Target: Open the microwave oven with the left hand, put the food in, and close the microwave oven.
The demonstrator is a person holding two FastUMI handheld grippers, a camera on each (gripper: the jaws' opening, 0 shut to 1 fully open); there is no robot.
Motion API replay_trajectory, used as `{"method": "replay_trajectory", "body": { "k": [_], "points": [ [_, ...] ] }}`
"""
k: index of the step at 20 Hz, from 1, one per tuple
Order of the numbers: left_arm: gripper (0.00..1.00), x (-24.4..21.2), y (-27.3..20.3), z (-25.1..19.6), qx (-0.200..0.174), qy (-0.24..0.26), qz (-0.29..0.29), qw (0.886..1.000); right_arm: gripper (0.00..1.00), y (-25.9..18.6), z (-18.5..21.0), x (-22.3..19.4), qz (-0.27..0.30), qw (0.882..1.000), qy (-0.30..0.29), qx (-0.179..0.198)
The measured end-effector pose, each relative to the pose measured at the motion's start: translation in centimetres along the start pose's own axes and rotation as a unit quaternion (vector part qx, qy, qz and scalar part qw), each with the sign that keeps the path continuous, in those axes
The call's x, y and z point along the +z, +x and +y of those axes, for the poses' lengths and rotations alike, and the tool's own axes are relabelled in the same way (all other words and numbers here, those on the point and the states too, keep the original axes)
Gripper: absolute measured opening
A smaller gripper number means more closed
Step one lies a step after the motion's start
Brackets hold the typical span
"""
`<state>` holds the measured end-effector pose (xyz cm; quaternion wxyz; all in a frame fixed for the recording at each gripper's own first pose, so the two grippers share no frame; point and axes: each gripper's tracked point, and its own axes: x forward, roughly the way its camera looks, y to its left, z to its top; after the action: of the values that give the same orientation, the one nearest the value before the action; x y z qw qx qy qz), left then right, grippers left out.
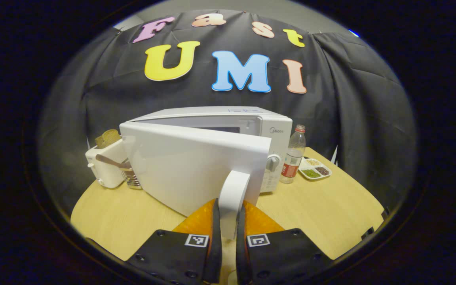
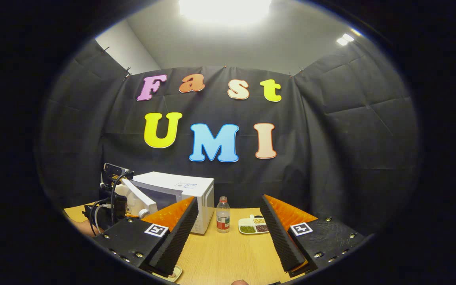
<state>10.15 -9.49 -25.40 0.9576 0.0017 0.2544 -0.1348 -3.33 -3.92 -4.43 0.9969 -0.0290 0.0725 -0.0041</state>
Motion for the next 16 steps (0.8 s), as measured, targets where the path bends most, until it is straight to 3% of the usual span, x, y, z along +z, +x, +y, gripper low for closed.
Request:
{"method": "replay_trajectory", "body": {
  "k": [16],
  "points": [
    [0.21, -4.1, -9.9, 10.6, 0.057, -0.037, -0.001, 0.998, 0.96, 0.7, 13.0, -0.2, 0.007, 0.993, -0.013, 0.113]
  ]
}}
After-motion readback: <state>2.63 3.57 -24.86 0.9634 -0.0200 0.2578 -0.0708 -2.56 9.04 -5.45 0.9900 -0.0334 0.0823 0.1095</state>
